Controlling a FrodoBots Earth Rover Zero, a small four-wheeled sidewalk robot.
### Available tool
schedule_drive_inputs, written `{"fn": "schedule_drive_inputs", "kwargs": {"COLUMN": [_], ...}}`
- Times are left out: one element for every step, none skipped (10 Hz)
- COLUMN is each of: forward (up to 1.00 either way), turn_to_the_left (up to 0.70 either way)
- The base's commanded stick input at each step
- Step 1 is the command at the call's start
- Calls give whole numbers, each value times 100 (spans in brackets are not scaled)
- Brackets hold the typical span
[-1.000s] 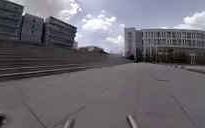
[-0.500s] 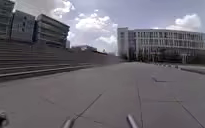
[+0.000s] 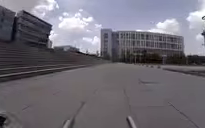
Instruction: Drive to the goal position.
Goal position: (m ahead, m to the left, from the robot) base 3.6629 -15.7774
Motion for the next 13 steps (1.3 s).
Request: {"fn": "schedule_drive_inputs", "kwargs": {"forward": [70,70,70,70,70,70,70,70,70,70,70,70,70], "turn_to_the_left": [0,0,0,0,0,0,0,0,0,0,0,0,0]}}
